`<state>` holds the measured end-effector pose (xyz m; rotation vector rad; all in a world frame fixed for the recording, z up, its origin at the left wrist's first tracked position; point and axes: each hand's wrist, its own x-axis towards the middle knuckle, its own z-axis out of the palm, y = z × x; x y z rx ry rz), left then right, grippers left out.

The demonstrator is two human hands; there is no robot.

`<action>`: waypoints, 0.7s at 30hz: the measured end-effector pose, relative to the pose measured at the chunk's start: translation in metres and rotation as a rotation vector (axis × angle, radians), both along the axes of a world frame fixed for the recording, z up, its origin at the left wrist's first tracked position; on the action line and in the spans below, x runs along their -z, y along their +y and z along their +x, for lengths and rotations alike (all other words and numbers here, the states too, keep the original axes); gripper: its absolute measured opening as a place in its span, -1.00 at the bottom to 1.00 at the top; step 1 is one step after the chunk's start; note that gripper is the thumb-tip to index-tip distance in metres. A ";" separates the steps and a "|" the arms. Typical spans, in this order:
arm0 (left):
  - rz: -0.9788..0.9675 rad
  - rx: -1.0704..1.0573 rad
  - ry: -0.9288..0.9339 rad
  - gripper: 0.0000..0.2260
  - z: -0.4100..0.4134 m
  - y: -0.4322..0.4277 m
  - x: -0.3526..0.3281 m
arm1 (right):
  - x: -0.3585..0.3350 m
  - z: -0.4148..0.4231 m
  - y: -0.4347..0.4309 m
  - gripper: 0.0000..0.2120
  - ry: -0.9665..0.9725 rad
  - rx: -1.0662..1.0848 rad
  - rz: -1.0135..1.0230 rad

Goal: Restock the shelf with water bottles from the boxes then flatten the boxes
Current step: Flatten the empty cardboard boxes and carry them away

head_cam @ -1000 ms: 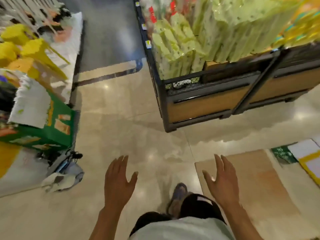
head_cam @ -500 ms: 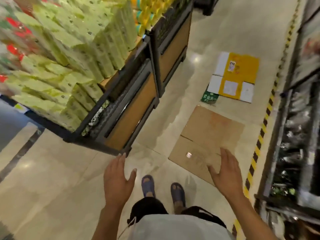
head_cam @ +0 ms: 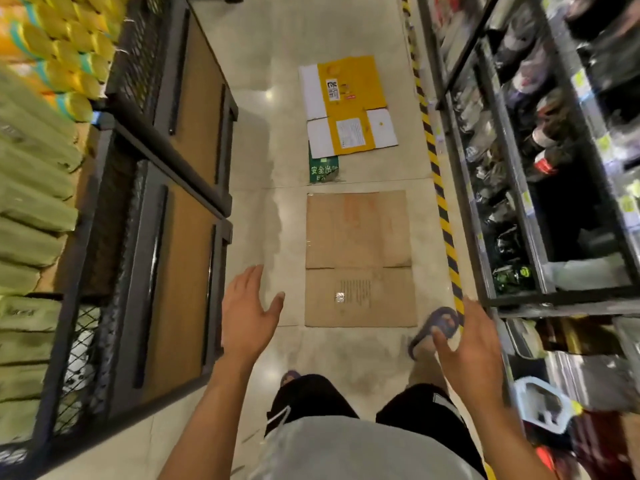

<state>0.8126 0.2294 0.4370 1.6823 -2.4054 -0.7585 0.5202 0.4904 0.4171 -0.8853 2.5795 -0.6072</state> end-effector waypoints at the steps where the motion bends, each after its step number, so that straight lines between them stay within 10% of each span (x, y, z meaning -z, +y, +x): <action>1: 0.009 0.007 -0.001 -0.39 -0.018 -0.009 0.007 | 0.008 -0.013 -0.004 -0.31 -0.016 -0.016 0.007; 11: 0.154 -0.075 -0.056 -0.37 -0.182 -0.065 0.146 | 0.159 -0.183 -0.107 -0.24 -0.116 -0.129 0.099; 21: 0.476 -0.081 -0.135 -0.34 -0.230 -0.159 0.535 | 0.534 -0.233 -0.175 -0.26 -0.240 -0.027 0.234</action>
